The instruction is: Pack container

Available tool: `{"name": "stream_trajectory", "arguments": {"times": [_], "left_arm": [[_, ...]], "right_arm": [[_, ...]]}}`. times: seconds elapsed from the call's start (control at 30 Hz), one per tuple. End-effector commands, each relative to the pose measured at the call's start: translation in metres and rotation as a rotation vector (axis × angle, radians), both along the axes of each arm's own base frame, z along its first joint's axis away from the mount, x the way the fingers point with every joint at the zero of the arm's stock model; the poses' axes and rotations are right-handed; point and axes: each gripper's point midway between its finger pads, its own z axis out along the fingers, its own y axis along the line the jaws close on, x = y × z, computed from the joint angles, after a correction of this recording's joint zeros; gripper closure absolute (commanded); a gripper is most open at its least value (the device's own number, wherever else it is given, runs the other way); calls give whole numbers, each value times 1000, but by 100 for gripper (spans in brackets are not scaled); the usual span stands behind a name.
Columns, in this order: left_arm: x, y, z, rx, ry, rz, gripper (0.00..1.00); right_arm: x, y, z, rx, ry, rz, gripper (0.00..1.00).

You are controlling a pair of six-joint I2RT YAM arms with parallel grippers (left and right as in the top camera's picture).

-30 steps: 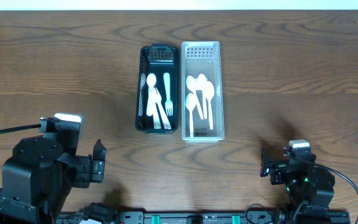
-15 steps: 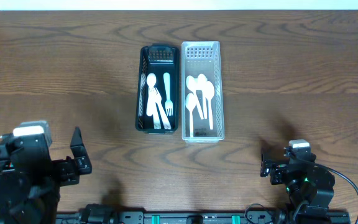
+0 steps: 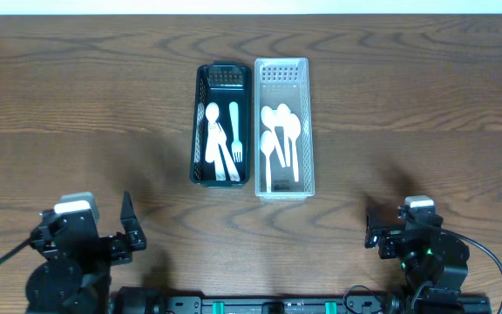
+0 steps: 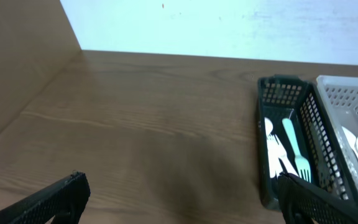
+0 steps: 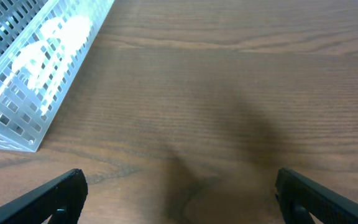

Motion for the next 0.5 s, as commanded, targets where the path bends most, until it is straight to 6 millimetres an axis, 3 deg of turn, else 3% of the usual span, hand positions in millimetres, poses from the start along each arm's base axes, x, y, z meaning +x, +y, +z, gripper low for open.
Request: {"name": "stream_trajectory", "arguments": {"times": [0.0, 0.47], "left_arm": [[-1, 0, -12, -14, -26, 7, 2], [22, -1, -60, -18, -85, 6, 2]], "right_arm": [[0, 4, 0, 17, -4, 12, 1], [0, 4, 0, 17, -4, 12, 1]]}}
